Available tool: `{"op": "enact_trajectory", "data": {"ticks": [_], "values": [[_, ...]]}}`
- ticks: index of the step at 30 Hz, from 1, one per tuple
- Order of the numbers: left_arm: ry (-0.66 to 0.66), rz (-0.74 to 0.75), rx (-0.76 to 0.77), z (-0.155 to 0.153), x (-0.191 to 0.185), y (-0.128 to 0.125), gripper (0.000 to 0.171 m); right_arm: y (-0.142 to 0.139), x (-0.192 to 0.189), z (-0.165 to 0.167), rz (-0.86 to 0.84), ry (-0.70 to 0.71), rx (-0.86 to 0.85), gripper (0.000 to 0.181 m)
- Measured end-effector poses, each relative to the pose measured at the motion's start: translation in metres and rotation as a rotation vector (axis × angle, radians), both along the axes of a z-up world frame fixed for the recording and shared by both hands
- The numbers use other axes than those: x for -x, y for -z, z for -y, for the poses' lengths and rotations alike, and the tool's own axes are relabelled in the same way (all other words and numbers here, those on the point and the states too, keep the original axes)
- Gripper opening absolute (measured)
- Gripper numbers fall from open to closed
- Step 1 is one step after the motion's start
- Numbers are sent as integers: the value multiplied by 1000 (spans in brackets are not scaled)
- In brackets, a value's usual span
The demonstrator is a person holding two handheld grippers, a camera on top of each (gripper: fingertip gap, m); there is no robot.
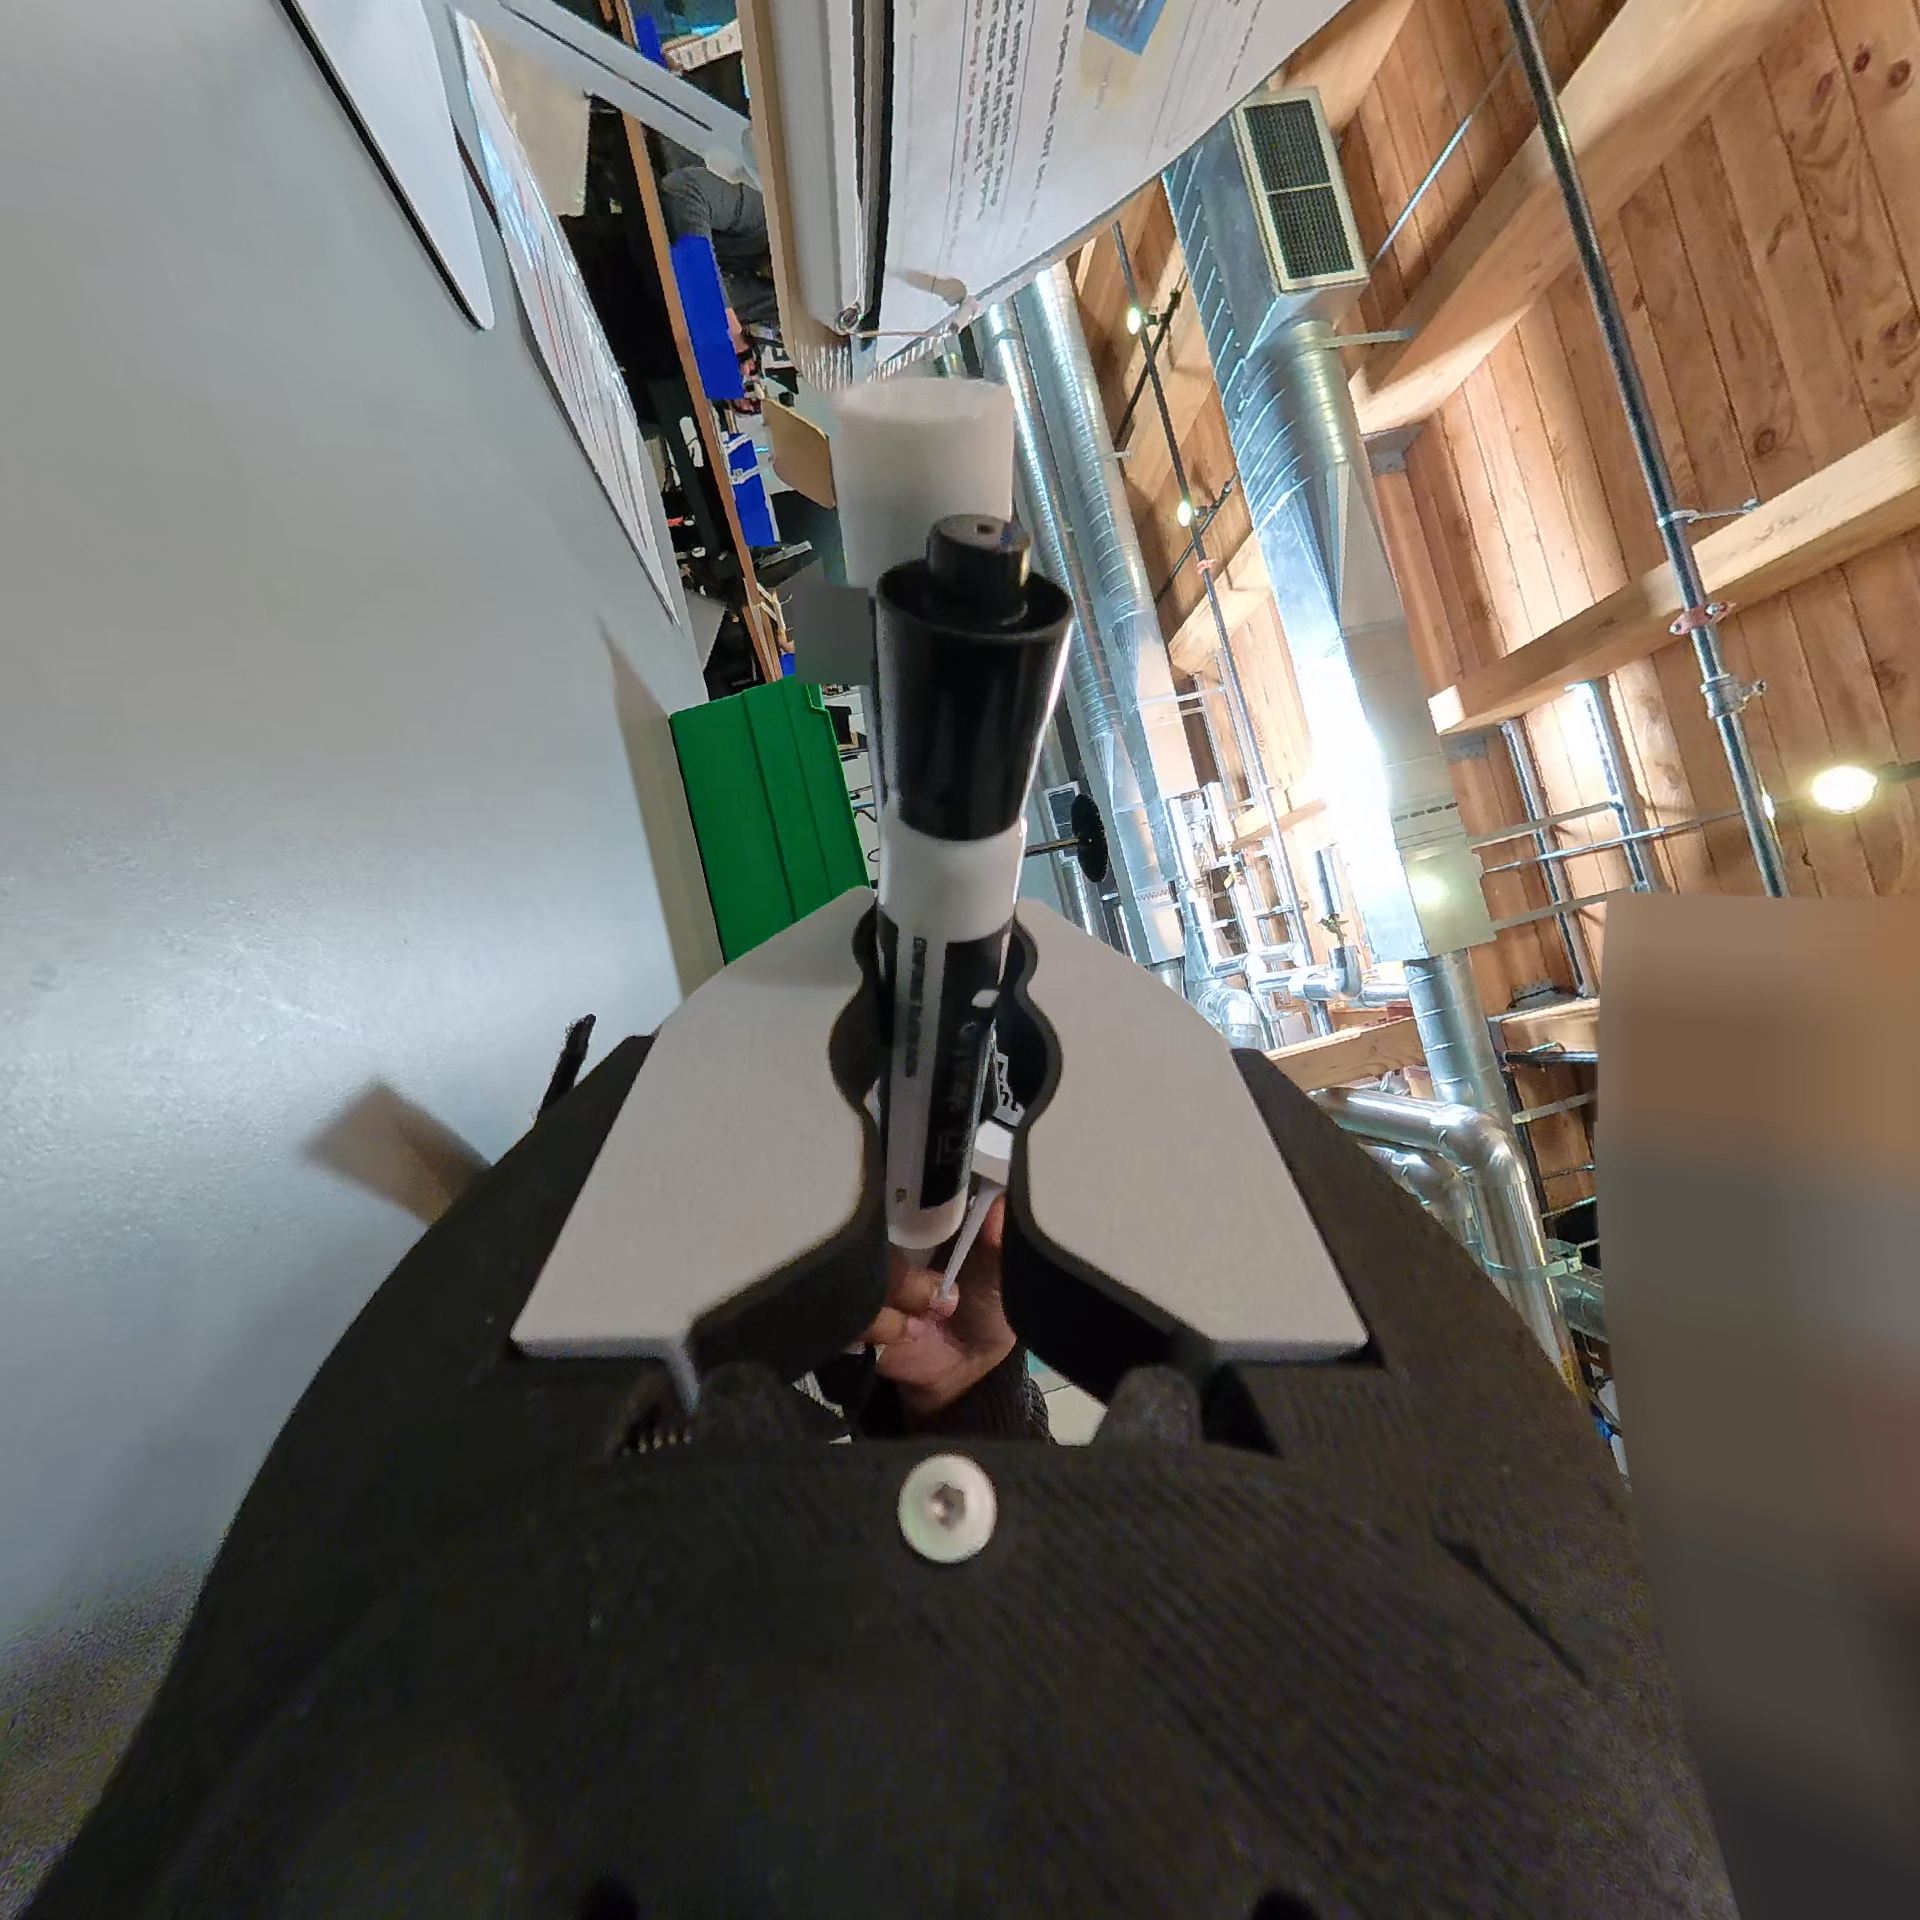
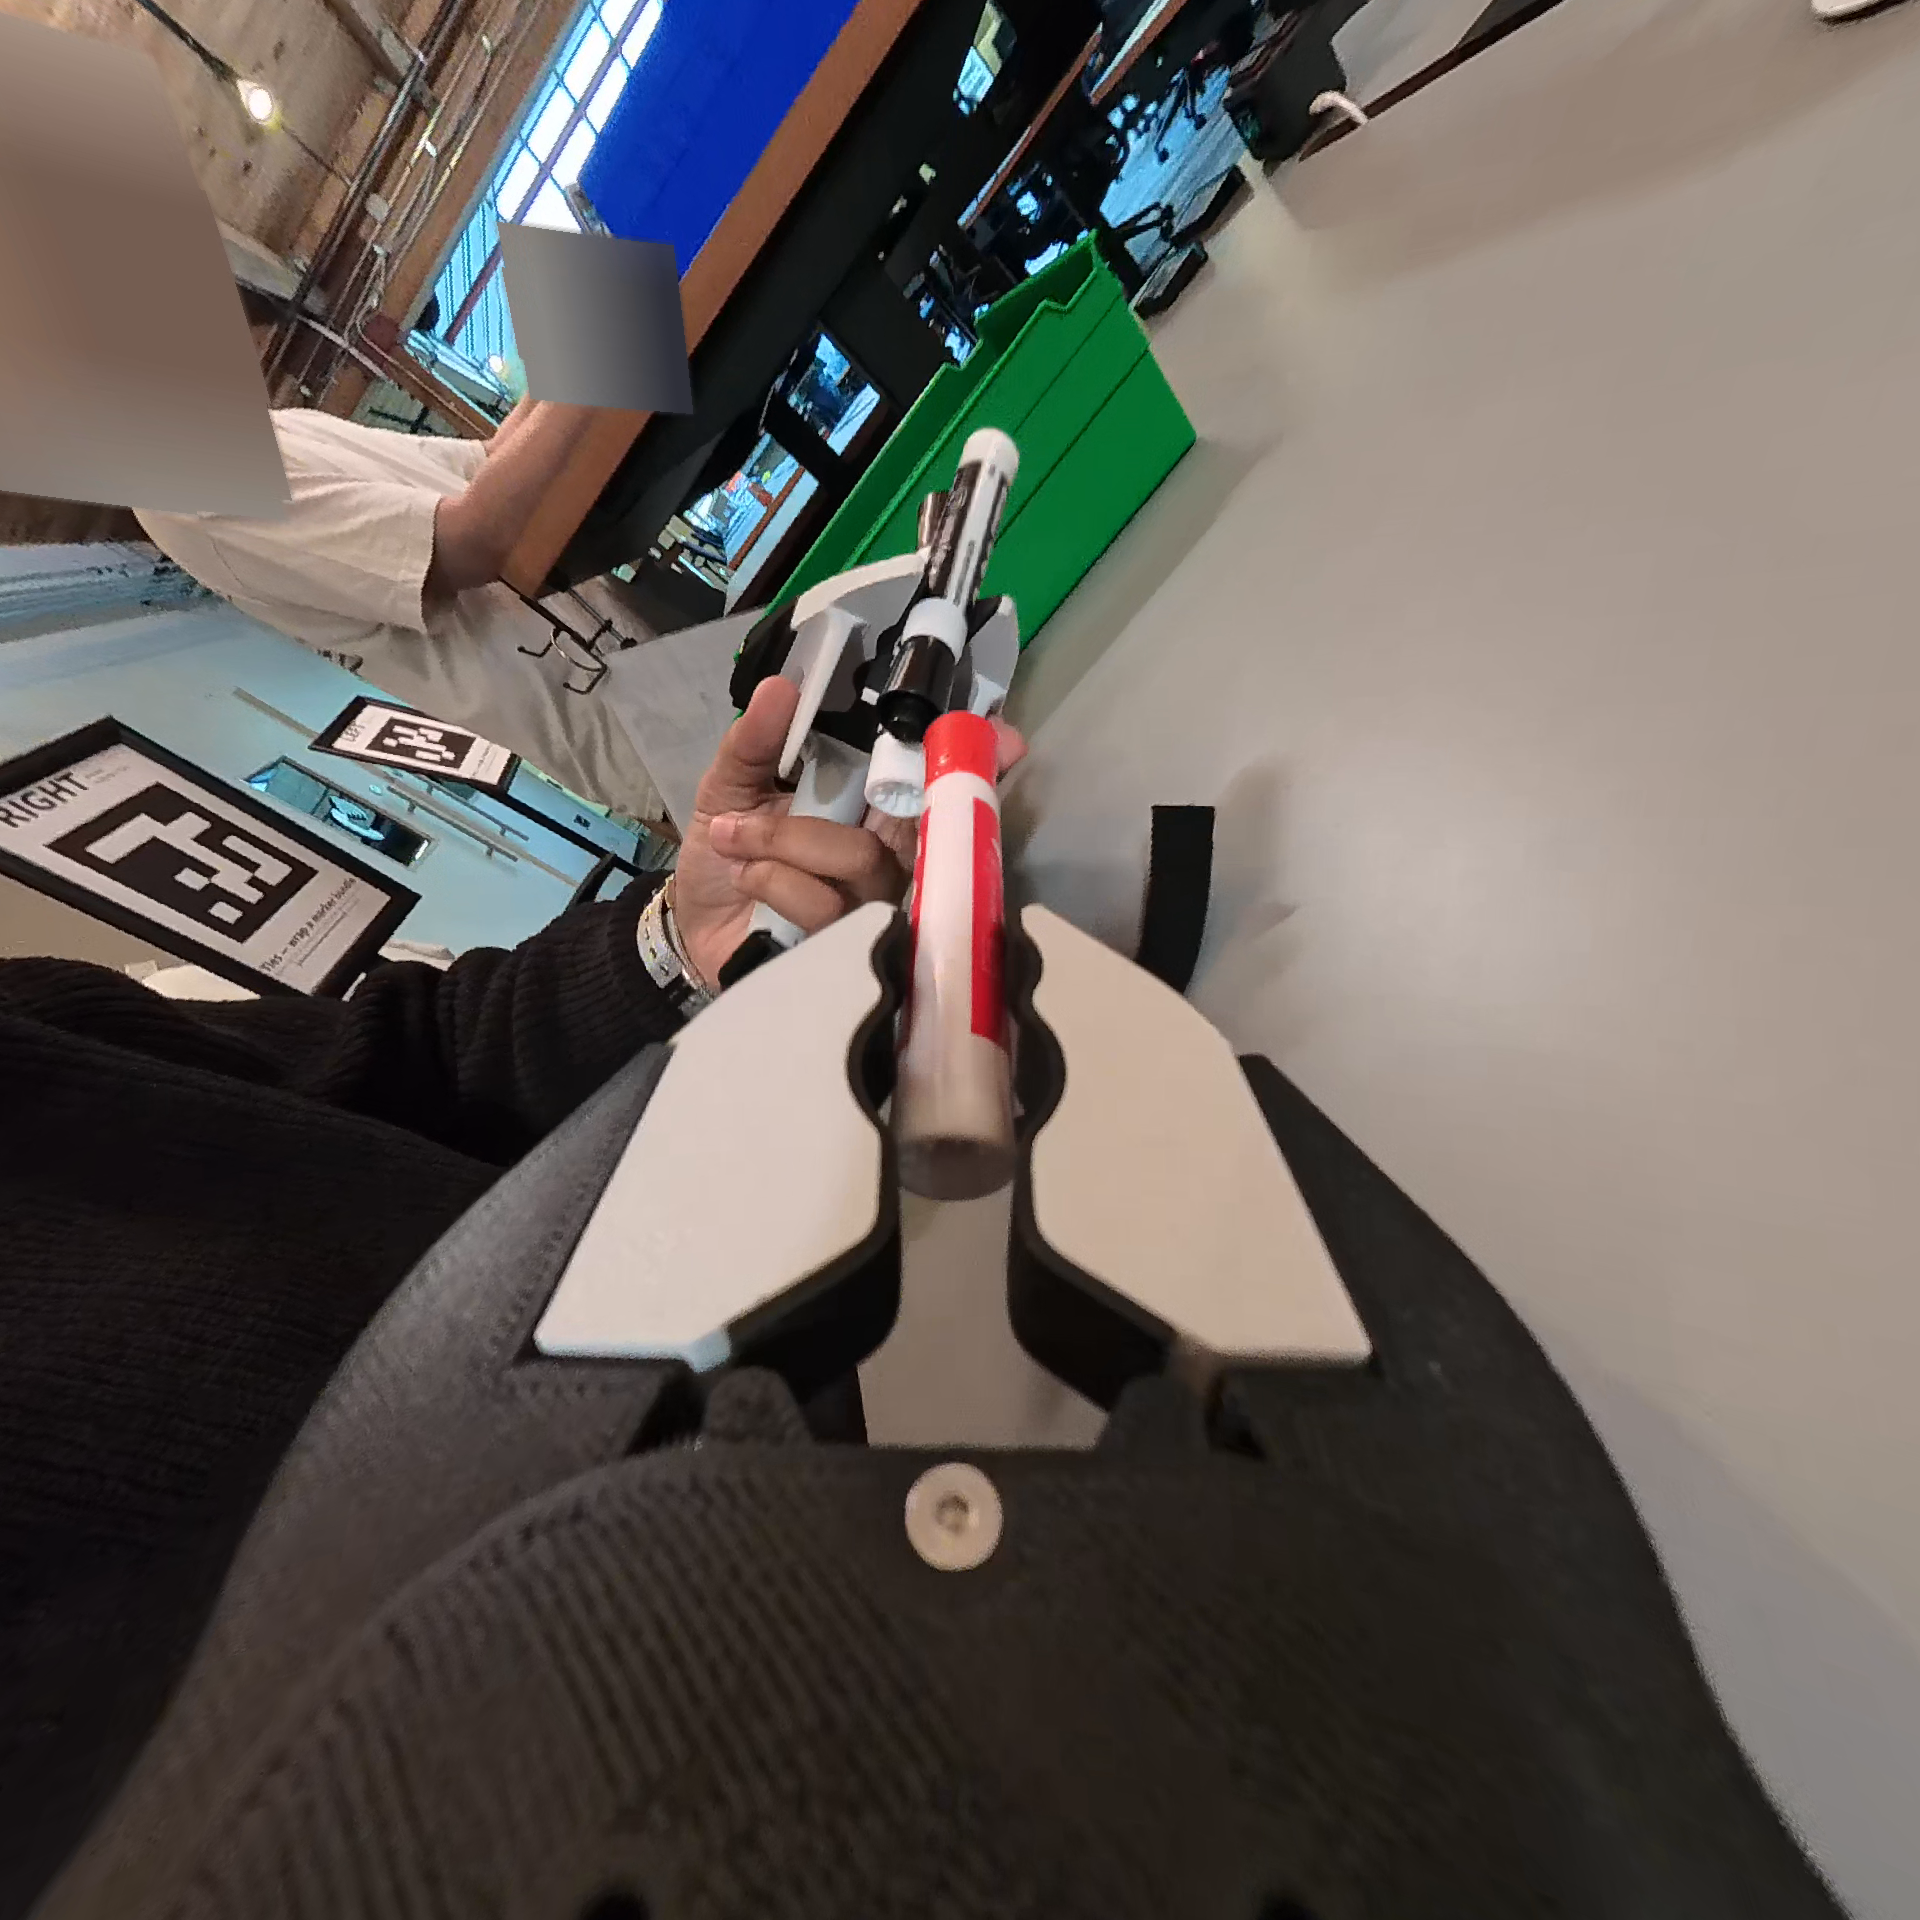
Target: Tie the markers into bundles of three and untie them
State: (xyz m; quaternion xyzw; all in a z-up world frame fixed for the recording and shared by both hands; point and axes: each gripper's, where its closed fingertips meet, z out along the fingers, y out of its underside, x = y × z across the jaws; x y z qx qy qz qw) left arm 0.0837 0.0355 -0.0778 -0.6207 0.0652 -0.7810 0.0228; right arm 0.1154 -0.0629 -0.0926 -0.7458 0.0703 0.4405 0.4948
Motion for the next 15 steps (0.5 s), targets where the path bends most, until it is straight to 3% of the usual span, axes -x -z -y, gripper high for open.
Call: {"op": "enact_trajectory", "data": {"ticks": [15], "values": [[5,-6,-16,3,-1,1,20,-9,-8,-2,-53,55,-41,18]]}}
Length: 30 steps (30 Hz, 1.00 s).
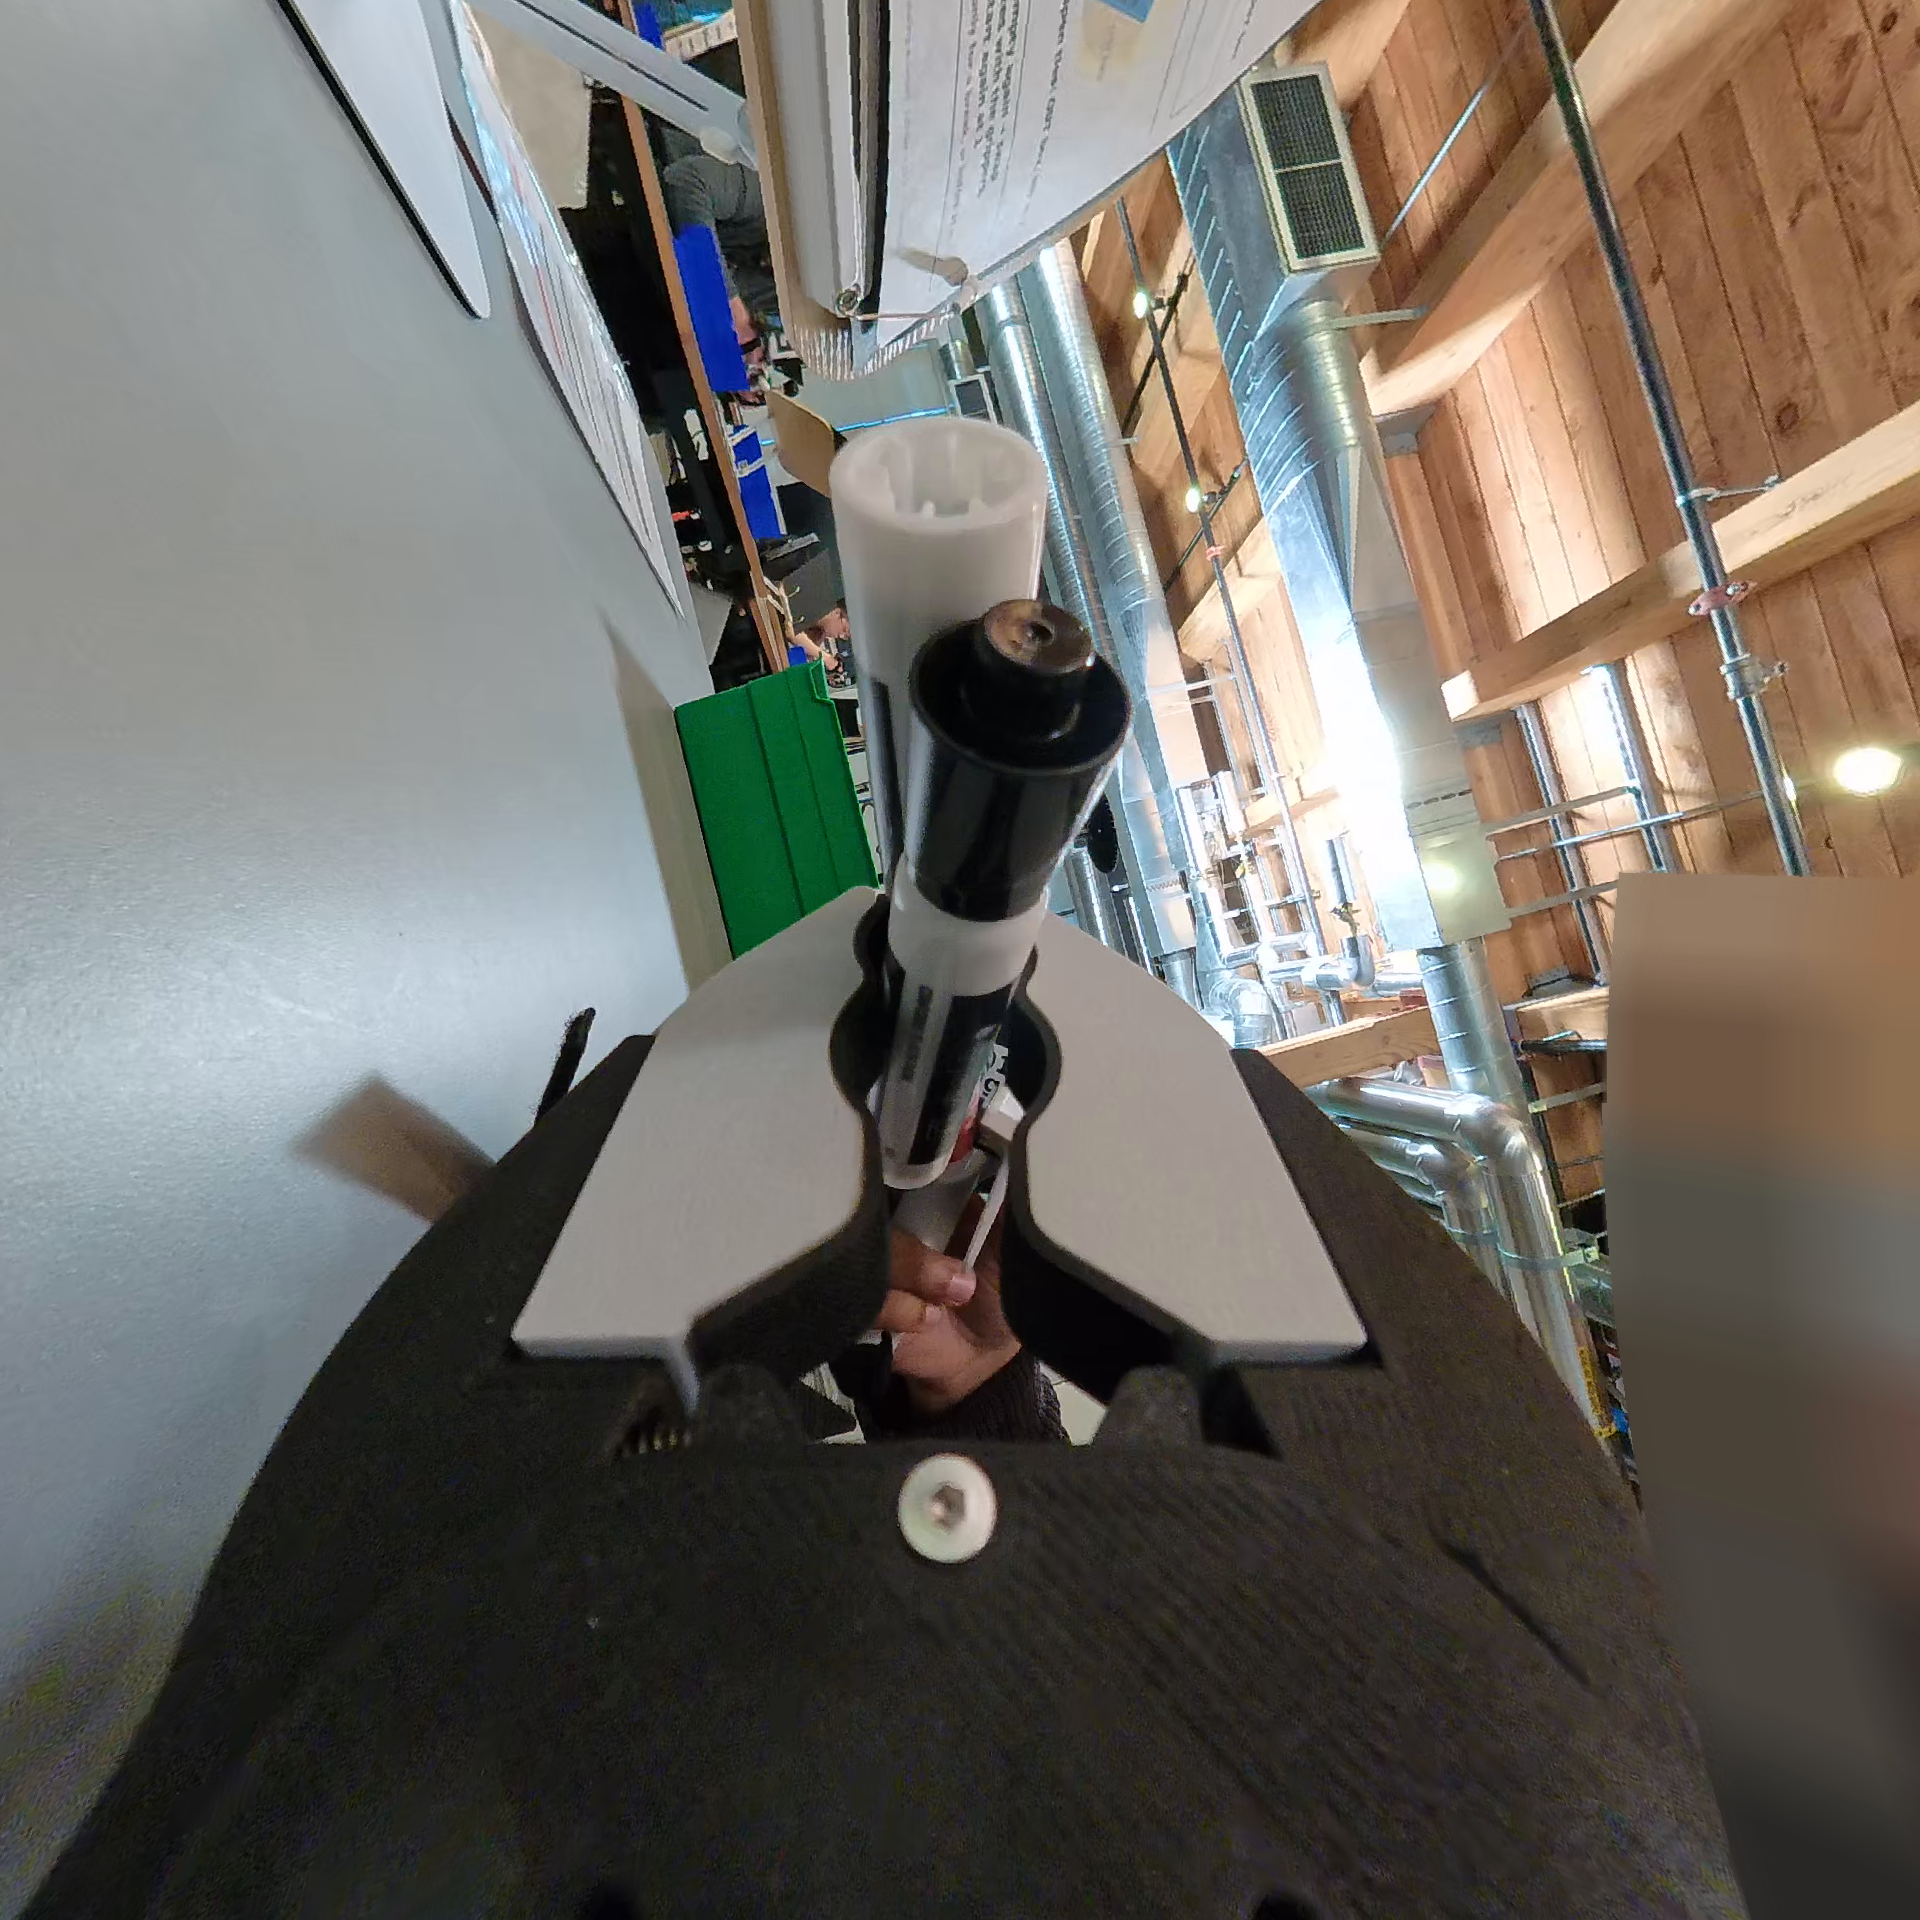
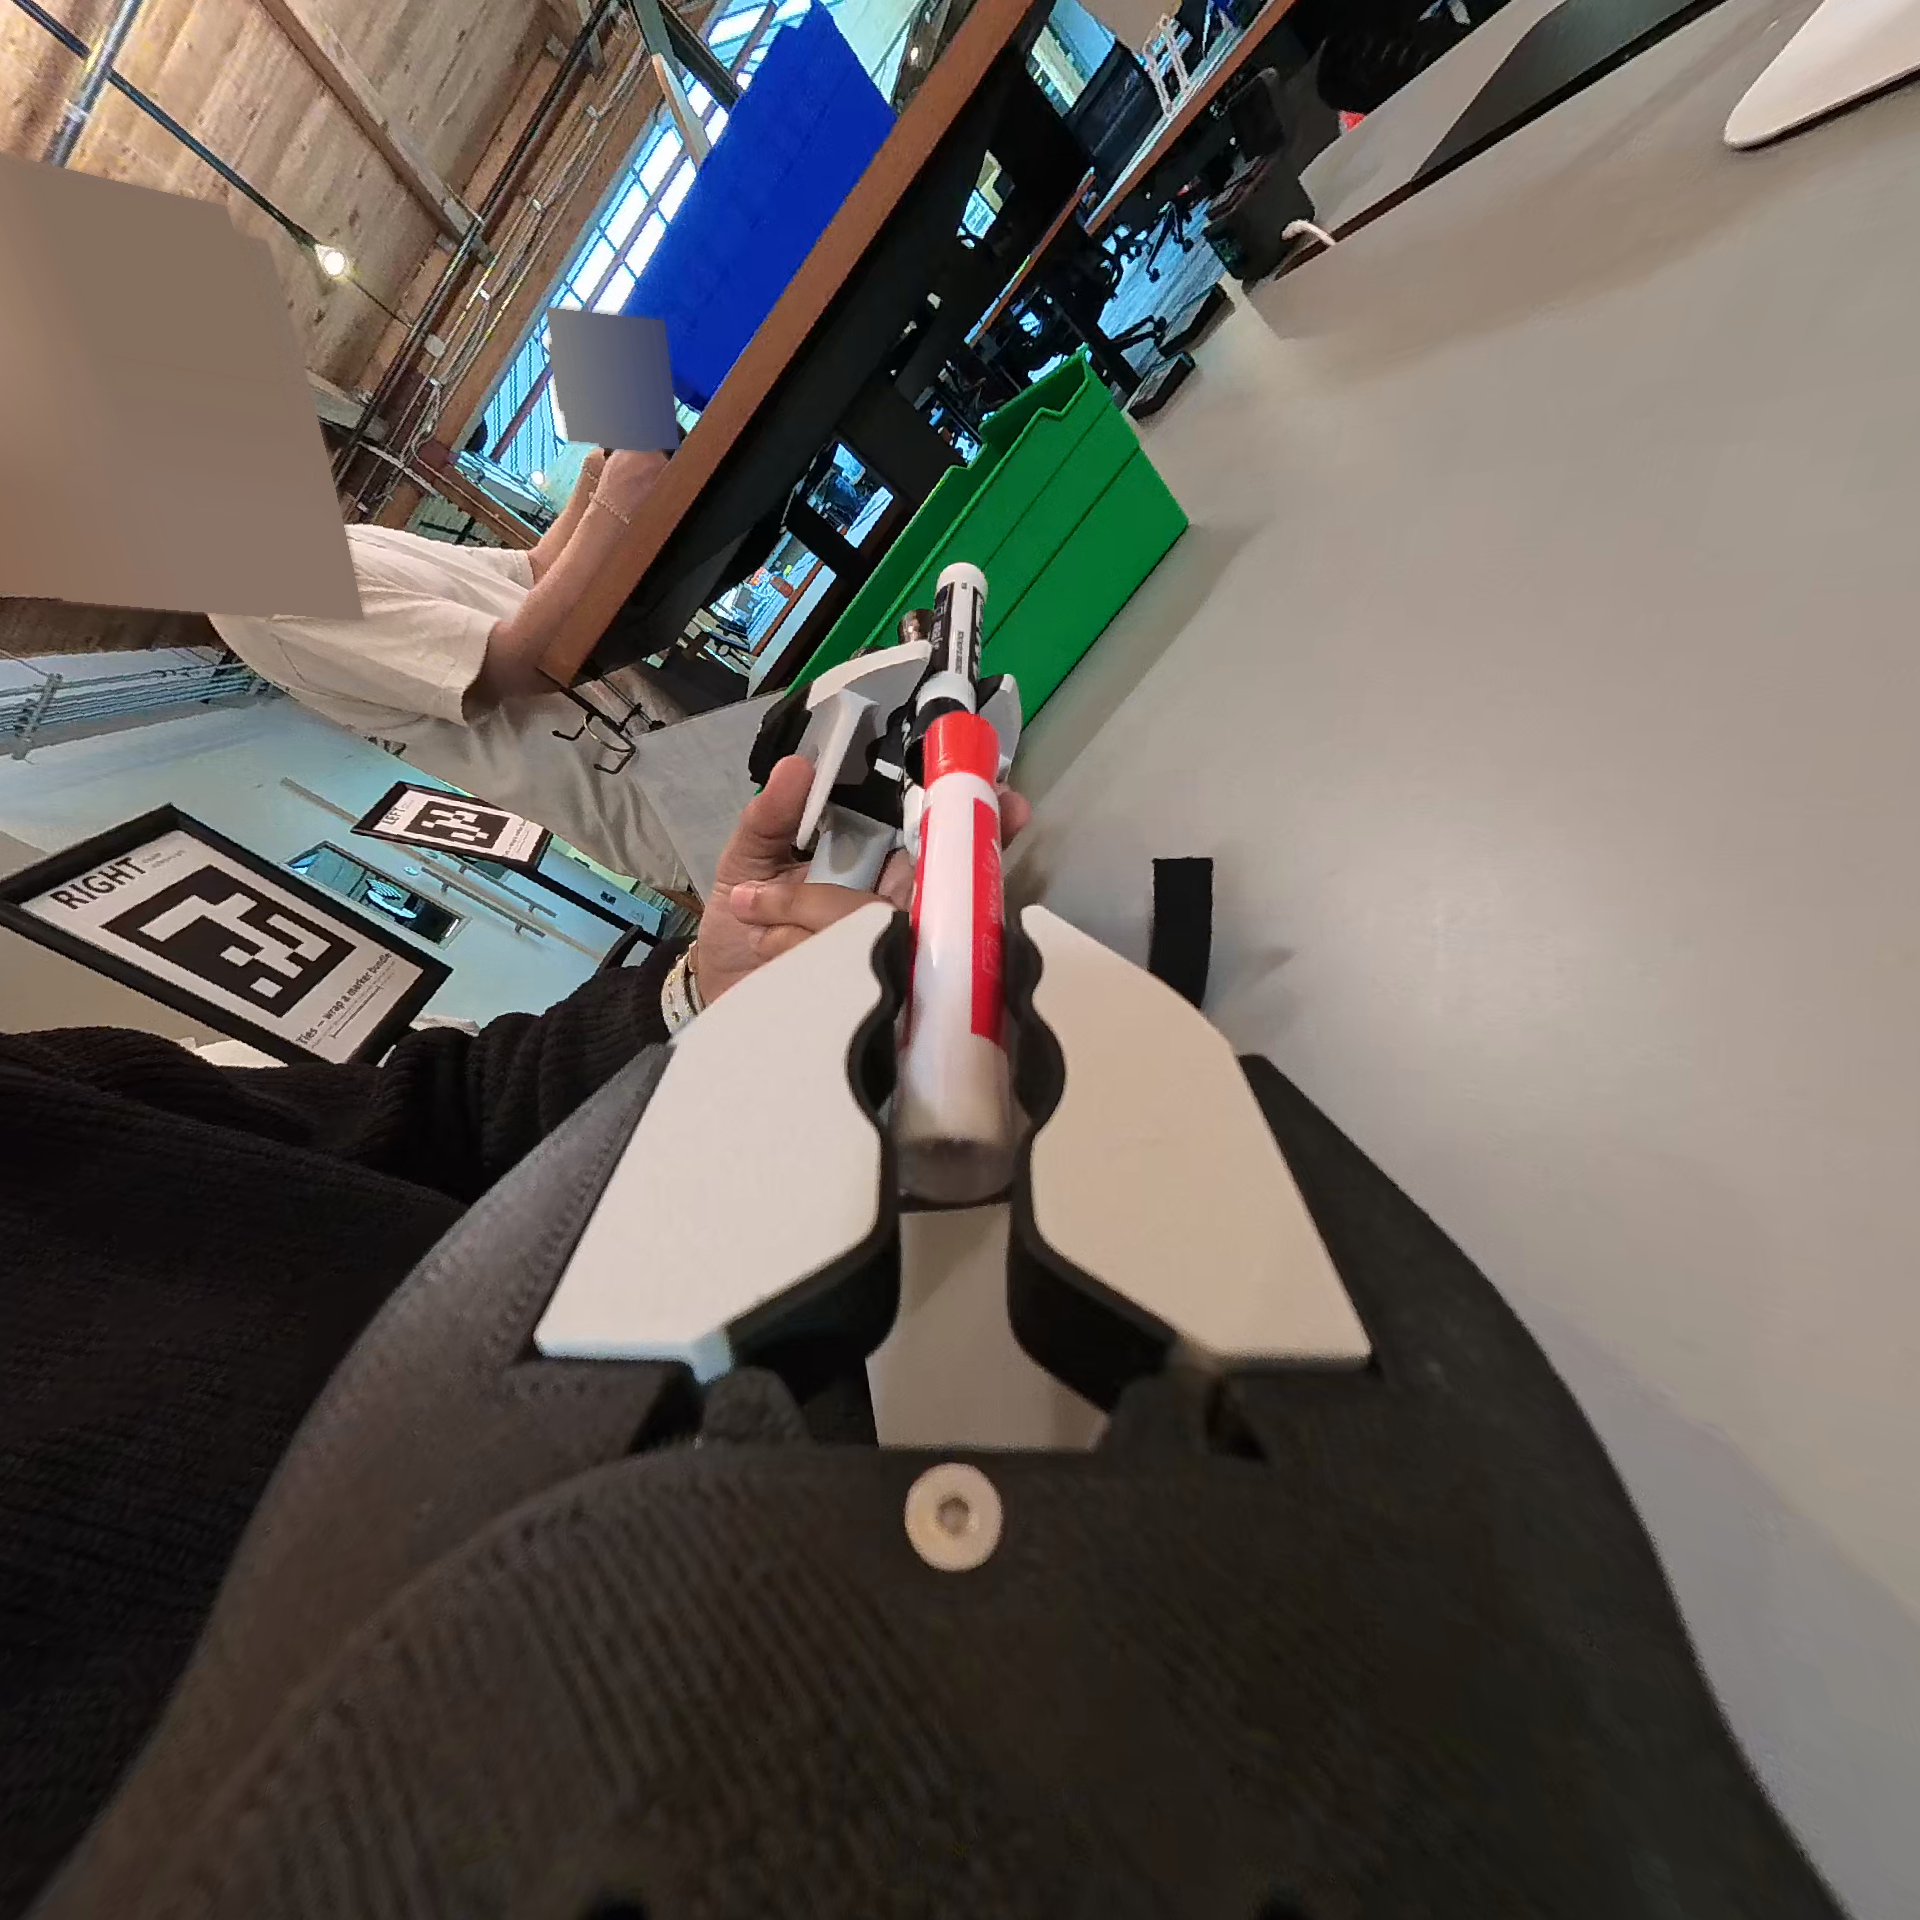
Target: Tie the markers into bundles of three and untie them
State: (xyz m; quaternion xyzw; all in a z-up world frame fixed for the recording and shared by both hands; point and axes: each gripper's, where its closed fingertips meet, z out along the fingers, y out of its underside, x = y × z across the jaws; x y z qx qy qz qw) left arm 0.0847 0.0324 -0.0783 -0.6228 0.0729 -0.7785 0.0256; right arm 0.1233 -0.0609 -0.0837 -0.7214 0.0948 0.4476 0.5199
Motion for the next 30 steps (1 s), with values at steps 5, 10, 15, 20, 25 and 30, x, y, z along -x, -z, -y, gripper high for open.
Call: {"op": "enact_trajectory", "data": {"ticks": [5,10,15,20,25,30], "values": [[20,-19,1,4,-2,3,20,-2,-7,-2,-12,43,-3,18],[102,-62,12,22,-8,12,19,4,-3,-5,40,50,27,18],[159,-136,-12,34,-12,24,20,7,-8,-5,73,77,39,18],[160,-144,-25,33,-11,25,20,8,-10,-6,23,83,48,18],[175,-142,-31,36,-11,24,19,14,-16,-7,55,116,78,18],[213,-155,-49,43,-12,26,20,16,-15,-8,54,124,91,18]]}}
